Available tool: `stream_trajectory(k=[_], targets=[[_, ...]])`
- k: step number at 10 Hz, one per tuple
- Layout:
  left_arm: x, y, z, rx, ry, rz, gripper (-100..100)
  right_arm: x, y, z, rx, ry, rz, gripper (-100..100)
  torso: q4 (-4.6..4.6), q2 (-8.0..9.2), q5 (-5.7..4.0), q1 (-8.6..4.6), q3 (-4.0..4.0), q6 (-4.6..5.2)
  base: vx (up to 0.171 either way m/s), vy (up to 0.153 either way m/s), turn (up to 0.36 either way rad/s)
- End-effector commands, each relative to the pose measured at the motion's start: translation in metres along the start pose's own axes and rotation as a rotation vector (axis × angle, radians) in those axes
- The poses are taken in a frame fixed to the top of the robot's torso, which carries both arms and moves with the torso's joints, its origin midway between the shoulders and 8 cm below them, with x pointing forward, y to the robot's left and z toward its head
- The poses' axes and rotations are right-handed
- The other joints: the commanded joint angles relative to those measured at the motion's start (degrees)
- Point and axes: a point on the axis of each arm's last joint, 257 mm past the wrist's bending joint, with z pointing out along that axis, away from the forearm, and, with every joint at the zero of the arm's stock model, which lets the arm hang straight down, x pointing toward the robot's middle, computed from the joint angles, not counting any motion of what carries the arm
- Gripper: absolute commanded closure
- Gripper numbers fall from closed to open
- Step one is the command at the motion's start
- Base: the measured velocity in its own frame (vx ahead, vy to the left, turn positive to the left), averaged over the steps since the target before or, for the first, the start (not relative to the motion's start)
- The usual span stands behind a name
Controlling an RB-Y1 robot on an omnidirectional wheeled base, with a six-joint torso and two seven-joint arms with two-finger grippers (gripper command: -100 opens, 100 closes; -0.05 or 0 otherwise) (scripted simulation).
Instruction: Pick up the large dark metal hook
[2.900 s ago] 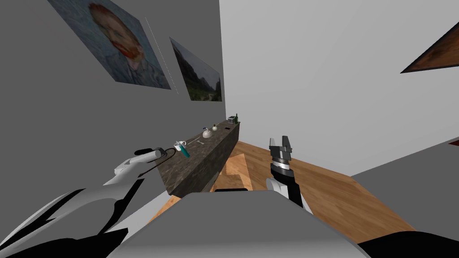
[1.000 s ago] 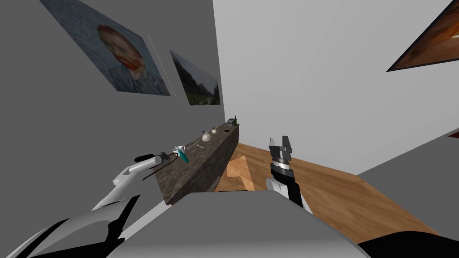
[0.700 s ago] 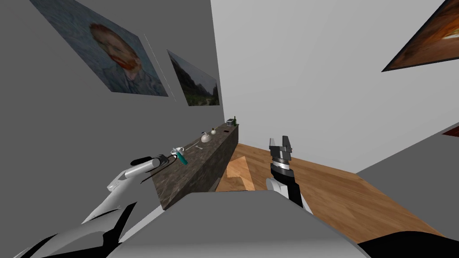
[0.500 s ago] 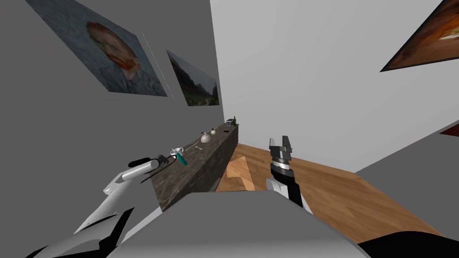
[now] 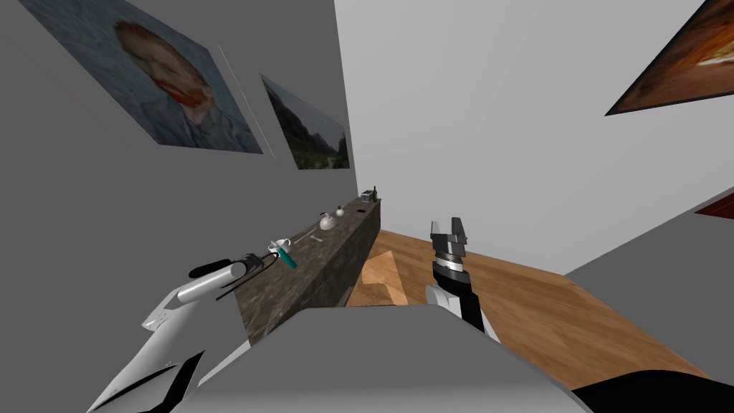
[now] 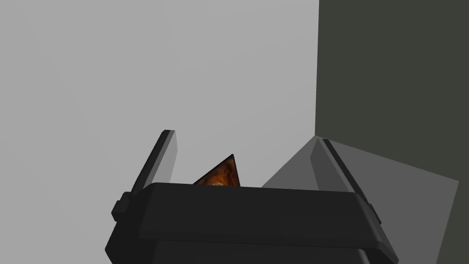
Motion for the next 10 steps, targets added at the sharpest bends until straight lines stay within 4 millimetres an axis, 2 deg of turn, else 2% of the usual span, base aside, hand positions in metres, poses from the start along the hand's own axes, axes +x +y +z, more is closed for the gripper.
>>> stream_trajectory(k=[1, 2, 3, 5, 6, 7, 8, 9, 10], targets=[[0.009, -0.011, -0.006, 0.027, 0.019, 0.011, 100, 0.000, 0.000, 0.000, 0.000, 0.000, 0.000, 0, 0.00, 0.00, 0.00, 0.00, 0.00, 0.00, 0.004, 0.002, 0.015], [-0.019, 0.015, -0.012, -0.019, -0.025, -0.016, 100, 0.000, 0.000, 0.000, 0.000, 0.000, 0.000, 0, 0.03, 0.06, -0.03, -0.09, 0.04, 0.05, 0.037, 0.015, -0.093], [-0.034, 0.011, -0.018, -0.007, -0.043, -0.019, 100, 0.000, 0.000, 0.000, 0.000, 0.000, 0.000, 0, -0.04, 0.04, 0.09, -0.01, 0.00, -0.03, 0.048, 0.018, -0.043], [-0.012, -0.010, -0.026, 0.039, -0.003, 0.005, 100, 0.000, 0.000, 0.000, 0.000, 0.000, 0.000, 0, -0.02, 0.05, 0.04, 0.05, 0.02, -0.07, 0.017, 0.009, 0.018], [-0.042, 0.013, -0.035, 0.000, -0.052, -0.018, 100, 0.000, 0.000, 0.000, 0.000, 0.000, 0.000, 0, -0.01, 0.09, 0.04, 0.01, 0.04, -0.03, 0.050, 0.020, -0.097], [-0.049, 0.002, -0.044, 0.027, -0.058, -0.013, 100, 0.000, 0.000, 0.000, 0.000, 0.000, 0.000, 0, -0.06, 0.03, 0.12, 0.09, -0.01, -0.10, 0.055, 0.020, -0.035], [-0.038, -0.008, -0.048, 0.051, -0.039, 0.000, 100, 0.000, 0.000, 0.000, 0.000, 0.000, 0.000, 0, -0.05, 0.02, 0.08, 0.13, -0.01, -0.14, 0.022, 0.013, 0.025], [-0.036, -0.011, -0.049, 0.056, -0.035, 0.003, 100, 0.000, 0.000, 0.000, 0.000, 0.000, 0.000, 0, -0.02, 0.09, 0.06, 0.09, 0.03, -0.10, 0.001, 0.005, 0.011], [-0.069, 0.011, -0.060, 0.018, -0.091, -0.021, 100, 0.000, 0.000, 0.000, 0.000, 0.000, 0.000, 0, -0.01, 0.13, 0.06, 0.04, 0.06, -0.05, 0.037, 0.013, -0.093]])
